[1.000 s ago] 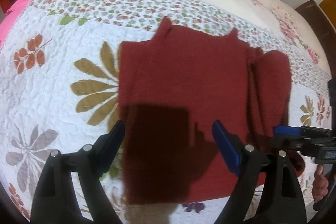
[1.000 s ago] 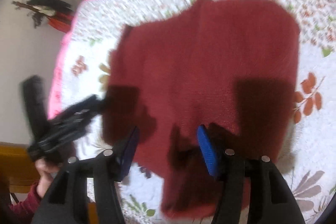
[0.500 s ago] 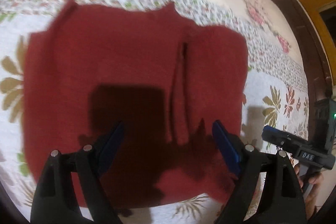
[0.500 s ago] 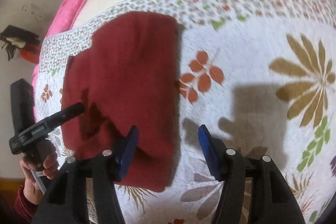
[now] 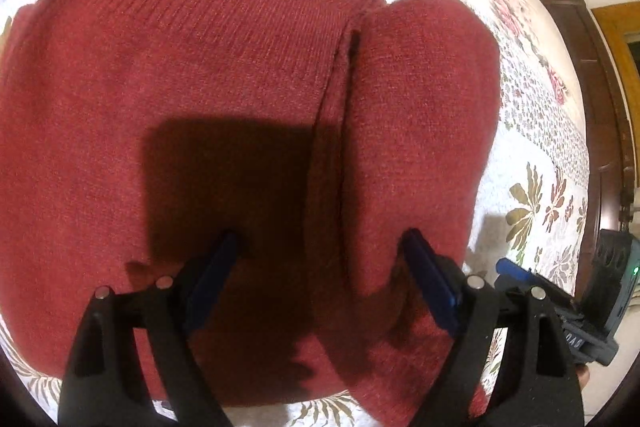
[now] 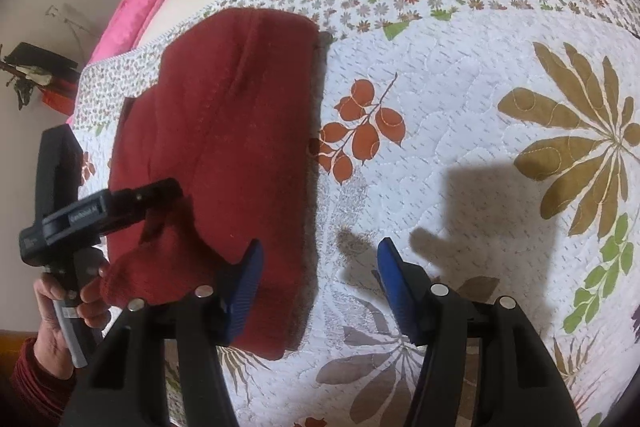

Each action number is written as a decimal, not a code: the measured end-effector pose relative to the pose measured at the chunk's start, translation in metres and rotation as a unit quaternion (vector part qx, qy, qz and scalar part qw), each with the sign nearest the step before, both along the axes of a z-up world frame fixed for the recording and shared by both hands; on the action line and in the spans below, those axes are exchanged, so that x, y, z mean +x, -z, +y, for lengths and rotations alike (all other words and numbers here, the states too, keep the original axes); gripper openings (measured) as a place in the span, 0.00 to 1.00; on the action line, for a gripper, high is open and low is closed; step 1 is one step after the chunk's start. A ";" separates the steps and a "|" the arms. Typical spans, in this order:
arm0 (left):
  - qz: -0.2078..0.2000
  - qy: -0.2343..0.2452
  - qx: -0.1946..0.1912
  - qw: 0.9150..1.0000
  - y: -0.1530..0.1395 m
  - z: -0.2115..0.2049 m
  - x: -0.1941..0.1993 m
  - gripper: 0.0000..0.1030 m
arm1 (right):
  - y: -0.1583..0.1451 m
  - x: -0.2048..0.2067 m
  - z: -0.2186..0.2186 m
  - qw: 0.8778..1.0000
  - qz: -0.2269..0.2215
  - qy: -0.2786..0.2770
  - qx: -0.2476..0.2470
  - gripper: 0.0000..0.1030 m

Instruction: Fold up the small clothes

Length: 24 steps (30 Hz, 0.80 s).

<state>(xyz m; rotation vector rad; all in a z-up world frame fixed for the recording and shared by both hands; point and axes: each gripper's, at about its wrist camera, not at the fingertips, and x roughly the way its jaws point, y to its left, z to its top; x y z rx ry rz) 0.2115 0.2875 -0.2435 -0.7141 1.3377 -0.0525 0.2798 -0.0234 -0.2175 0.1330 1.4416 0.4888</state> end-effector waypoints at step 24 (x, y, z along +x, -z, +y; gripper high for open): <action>-0.141 -0.008 0.045 0.989 -0.099 0.039 -0.035 0.13 | 0.014 -0.005 0.012 1.000 0.014 0.008 0.001 0.58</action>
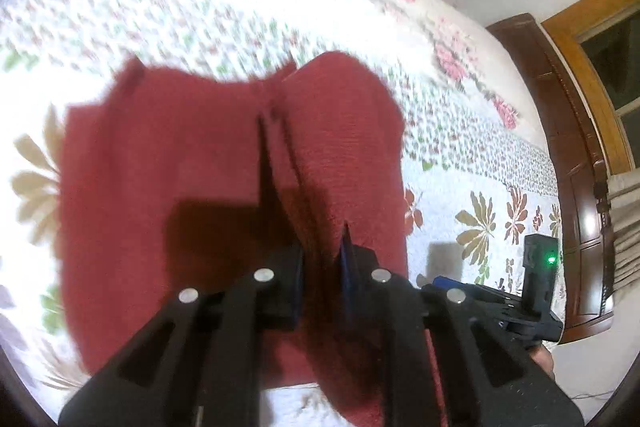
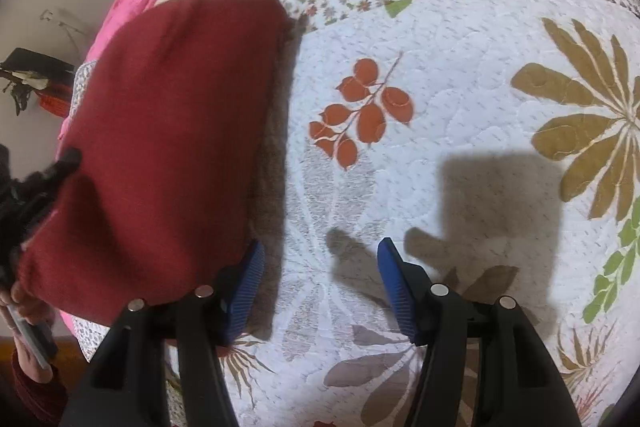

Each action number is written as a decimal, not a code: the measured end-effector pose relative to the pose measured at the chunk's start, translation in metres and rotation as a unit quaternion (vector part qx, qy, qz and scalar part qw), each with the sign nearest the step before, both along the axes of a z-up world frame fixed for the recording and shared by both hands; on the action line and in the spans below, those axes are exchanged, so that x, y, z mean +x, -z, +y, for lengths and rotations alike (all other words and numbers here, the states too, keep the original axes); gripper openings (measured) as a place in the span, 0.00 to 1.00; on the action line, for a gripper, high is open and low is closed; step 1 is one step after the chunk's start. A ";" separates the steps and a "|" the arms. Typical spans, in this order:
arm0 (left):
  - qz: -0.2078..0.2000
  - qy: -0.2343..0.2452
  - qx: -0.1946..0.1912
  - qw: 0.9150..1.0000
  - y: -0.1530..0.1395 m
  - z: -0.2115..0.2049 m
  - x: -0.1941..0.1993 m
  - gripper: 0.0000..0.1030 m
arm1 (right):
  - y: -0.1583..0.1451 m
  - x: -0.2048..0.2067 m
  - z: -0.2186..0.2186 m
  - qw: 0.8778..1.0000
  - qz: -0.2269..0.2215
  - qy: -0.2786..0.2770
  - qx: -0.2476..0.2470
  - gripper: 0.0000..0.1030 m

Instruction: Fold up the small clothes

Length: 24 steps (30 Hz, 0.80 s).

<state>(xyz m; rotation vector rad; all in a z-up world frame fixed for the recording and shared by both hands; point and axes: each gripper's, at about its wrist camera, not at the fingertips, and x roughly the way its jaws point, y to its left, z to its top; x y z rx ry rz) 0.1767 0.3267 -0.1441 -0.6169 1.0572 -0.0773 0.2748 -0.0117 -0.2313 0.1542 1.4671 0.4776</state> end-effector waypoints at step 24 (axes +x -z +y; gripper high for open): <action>0.079 -0.057 0.075 0.992 0.066 0.111 -0.060 0.43 | 0.003 -0.048 0.105 0.993 0.020 -0.115 0.026 0.58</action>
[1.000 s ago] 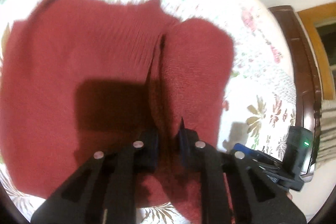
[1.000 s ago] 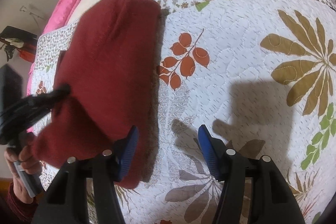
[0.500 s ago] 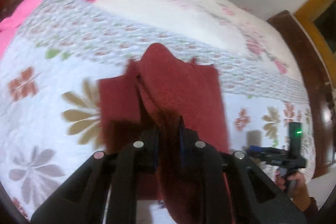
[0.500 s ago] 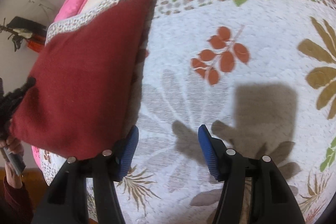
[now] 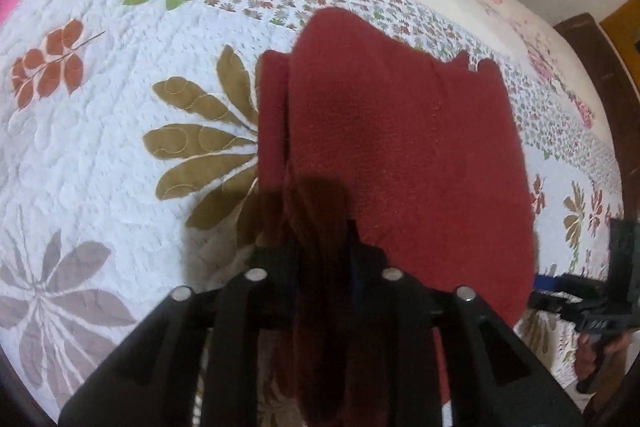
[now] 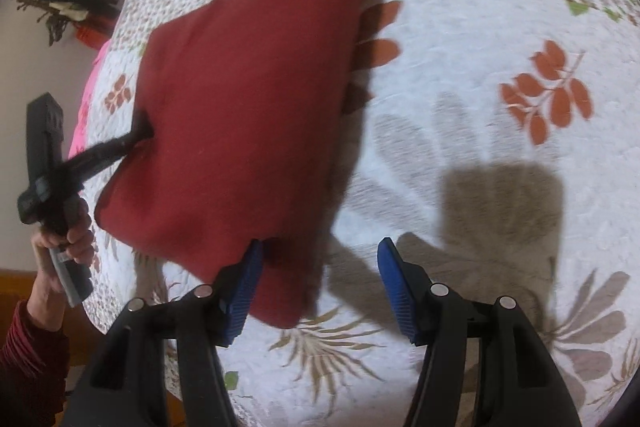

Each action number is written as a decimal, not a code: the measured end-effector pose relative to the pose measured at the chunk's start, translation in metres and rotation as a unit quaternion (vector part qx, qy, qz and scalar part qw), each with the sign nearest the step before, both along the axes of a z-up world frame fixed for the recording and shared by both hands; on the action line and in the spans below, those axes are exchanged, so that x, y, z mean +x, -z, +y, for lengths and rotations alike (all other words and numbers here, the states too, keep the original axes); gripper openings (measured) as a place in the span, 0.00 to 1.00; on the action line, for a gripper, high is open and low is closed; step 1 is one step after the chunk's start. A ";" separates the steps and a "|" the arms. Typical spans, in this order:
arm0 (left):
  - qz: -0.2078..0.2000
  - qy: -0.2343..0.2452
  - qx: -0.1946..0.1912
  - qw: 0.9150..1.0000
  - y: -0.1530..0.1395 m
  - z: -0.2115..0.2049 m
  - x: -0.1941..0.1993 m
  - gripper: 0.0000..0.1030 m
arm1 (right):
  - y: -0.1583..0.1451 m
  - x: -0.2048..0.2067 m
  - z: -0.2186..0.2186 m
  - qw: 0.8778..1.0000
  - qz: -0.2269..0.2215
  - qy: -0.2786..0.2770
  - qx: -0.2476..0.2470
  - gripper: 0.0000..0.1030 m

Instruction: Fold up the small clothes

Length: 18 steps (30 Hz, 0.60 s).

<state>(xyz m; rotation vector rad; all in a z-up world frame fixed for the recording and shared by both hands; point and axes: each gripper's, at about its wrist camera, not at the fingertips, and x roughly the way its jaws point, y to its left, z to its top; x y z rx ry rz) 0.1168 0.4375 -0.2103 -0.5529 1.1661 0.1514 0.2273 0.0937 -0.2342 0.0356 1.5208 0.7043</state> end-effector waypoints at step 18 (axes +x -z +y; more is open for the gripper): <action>0.044 0.006 -0.073 0.996 0.011 -0.034 -0.044 0.14 | 0.023 -0.021 0.028 0.999 0.043 -0.022 0.013 0.29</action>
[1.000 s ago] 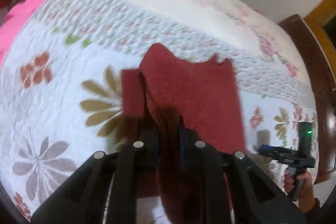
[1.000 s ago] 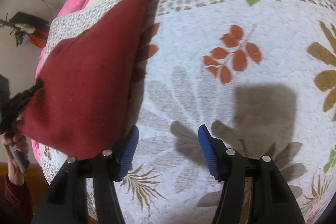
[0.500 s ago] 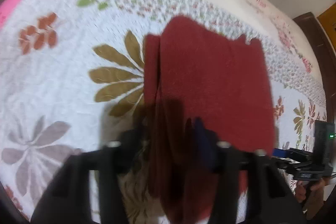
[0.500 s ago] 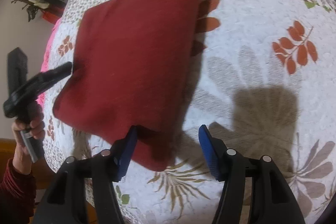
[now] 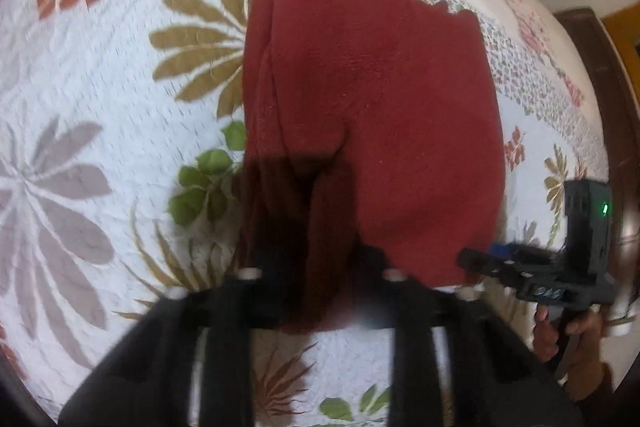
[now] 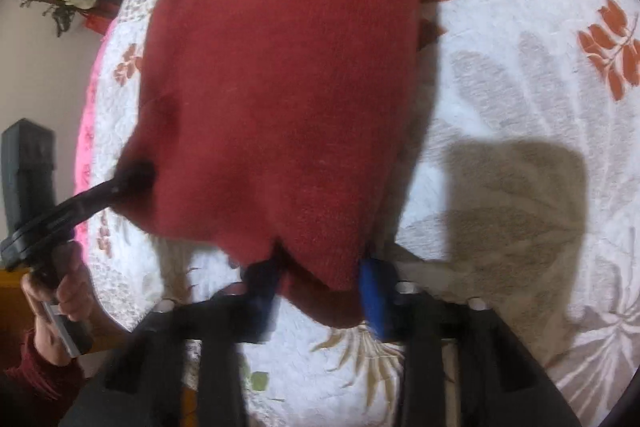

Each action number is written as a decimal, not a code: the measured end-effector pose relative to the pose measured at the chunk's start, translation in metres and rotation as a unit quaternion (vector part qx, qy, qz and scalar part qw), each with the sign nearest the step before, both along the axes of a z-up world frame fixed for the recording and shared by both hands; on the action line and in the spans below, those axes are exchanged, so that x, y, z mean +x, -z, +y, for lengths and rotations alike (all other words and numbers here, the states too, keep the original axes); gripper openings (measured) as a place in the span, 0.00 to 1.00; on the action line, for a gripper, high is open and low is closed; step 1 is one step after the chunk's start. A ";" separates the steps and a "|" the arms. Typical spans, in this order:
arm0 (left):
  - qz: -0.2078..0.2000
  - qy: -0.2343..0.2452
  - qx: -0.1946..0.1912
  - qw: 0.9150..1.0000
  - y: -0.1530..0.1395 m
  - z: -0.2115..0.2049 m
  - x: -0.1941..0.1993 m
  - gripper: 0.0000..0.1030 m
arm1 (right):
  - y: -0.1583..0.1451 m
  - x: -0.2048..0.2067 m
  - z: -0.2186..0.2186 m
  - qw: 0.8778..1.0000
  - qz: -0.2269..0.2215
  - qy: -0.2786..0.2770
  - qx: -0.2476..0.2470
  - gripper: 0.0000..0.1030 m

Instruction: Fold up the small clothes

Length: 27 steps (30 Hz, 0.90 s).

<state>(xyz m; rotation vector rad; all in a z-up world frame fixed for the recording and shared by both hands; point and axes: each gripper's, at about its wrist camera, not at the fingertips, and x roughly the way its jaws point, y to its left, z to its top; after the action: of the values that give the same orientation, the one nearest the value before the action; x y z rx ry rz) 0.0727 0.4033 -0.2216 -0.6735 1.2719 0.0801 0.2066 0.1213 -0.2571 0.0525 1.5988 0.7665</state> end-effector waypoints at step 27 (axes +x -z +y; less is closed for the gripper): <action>-0.064 -0.035 0.044 0.996 -0.036 0.060 0.031 0.64 | -0.064 0.069 -0.013 0.997 -0.081 0.008 0.002 0.53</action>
<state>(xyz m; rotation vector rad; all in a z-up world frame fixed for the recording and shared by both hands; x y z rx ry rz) 0.1033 0.4629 -0.1857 -0.6371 1.1160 0.1468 0.2754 0.1079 -0.1935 0.0057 1.4422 0.7441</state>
